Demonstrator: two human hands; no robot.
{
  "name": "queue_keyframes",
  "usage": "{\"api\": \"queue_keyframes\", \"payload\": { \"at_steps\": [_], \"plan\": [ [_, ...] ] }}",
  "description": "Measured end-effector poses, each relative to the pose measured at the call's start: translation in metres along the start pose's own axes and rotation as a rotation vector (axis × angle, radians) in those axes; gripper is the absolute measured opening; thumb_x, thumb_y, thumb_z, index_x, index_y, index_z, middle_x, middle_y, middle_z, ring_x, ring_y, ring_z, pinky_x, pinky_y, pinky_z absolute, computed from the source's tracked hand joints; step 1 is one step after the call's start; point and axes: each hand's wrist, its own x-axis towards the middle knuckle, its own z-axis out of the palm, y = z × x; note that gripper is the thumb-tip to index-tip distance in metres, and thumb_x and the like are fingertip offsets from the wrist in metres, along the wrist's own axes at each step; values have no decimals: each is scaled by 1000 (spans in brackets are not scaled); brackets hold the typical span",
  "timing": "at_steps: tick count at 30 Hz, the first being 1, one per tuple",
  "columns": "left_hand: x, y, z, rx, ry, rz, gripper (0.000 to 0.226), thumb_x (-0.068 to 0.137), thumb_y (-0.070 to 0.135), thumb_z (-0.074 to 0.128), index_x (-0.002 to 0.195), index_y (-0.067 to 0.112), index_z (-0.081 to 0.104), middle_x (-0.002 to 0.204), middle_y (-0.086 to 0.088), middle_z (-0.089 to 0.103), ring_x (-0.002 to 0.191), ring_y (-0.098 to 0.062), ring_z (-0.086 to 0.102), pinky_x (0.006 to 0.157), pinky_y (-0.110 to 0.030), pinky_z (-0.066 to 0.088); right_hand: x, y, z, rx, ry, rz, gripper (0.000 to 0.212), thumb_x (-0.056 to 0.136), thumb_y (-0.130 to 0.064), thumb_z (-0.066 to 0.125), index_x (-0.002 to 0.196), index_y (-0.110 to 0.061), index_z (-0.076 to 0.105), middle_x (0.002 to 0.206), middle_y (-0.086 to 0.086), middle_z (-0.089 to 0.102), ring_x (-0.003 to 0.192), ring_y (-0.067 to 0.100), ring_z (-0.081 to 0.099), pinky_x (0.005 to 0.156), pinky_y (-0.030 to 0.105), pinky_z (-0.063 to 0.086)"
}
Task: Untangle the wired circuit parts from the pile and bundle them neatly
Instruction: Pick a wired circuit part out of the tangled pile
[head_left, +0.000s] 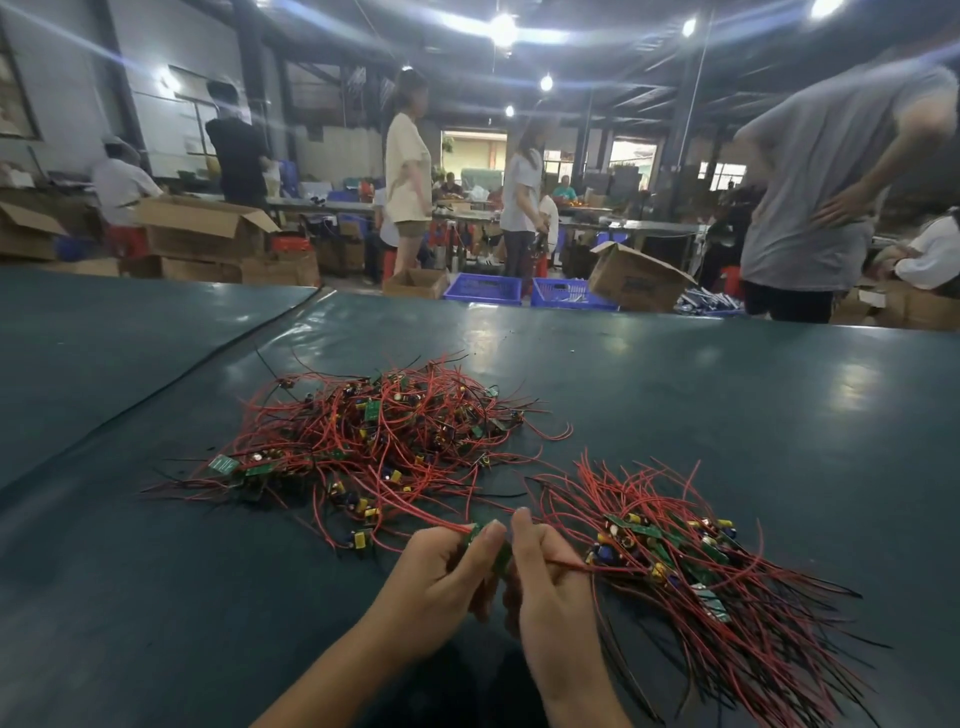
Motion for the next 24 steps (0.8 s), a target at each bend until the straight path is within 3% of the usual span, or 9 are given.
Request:
{"api": "queue_keyframes", "payload": {
  "at_steps": [3, 6, 8, 10, 12, 14, 18, 22, 24],
  "plan": [
    [-2, -1, 2, 8, -14, -15, 57, 87, 70, 42, 56, 26, 62, 52, 2, 59, 47, -9, 54, 50, -21, 41, -1, 0, 0, -65, -89, 24, 51, 85, -56, 47, 75, -13, 74, 64, 1, 66, 65, 16, 64, 62, 22, 50],
    [-1, -3, 0, 21, 48, -2, 55, 86, 72, 42, 63, 24, 56, 55, 4, 55, 50, -10, 51, 52, -25, 42, 0, -2, -4, -115, -72, 28, 49, 86, -57, 44, 74, -22, 76, 55, -7, 57, 55, 7, 55, 57, 17, 43],
    [0, -5, -1, -16, 61, -5, 55, 87, 71, 42, 74, 20, 57, 60, -3, 59, 54, -19, 56, 54, -33, 48, 0, -5, -5, -159, -46, 19, 51, 86, -58, 43, 62, -22, 71, 48, -8, 46, 49, 5, 44, 53, 22, 39],
    [0, -5, -1, -50, 86, -33, 53, 87, 69, 42, 86, 20, 64, 64, -10, 66, 56, -27, 61, 55, -35, 52, 0, -8, -9, -186, 59, 32, 56, 83, -63, 44, 49, -19, 50, 47, -6, 35, 46, 10, 35, 53, 29, 33],
    [1, -6, -3, -46, 100, -47, 53, 87, 65, 39, 91, 19, 67, 65, -12, 67, 54, -26, 62, 53, -33, 50, 3, -11, -14, -185, 194, 67, 54, 80, -68, 45, 51, -23, 37, 51, 0, 30, 50, 17, 32, 55, 32, 27],
    [2, -6, -8, 6, 124, -38, 53, 89, 60, 36, 89, 17, 68, 65, -11, 66, 54, -22, 61, 54, -31, 49, 8, -12, -21, -112, 298, 120, 52, 81, -66, 47, 56, -22, 39, 51, 0, 33, 48, 16, 32, 51, 31, 27],
    [3, -10, -25, 310, 283, 31, 36, 96, 47, 43, 83, 23, 66, 68, 2, 65, 60, -12, 59, 58, -37, 51, 17, -13, -35, 64, 415, 194, 49, 93, -57, 49, 62, -20, 39, 48, -6, 32, 38, 9, 26, 39, 22, 23],
    [7, -20, -46, 801, 433, 158, 1, 87, 17, 69, 87, 18, 68, 87, 9, 63, 80, -14, 58, 70, -35, 51, 21, -18, -44, 262, 470, 235, 44, 96, -56, 46, 72, -18, 43, 47, -8, 31, 35, 7, 22, 34, 18, 19],
    [8, -26, -55, 935, 466, 76, 14, 82, 18, 73, 95, 18, 68, 103, 3, 61, 95, -21, 58, 82, -38, 47, 22, -19, -47, 395, 484, 298, 39, 97, -54, 46, 81, -19, 49, 49, -7, 36, 33, 6, 25, 31, 17, 21]
  ]
}}
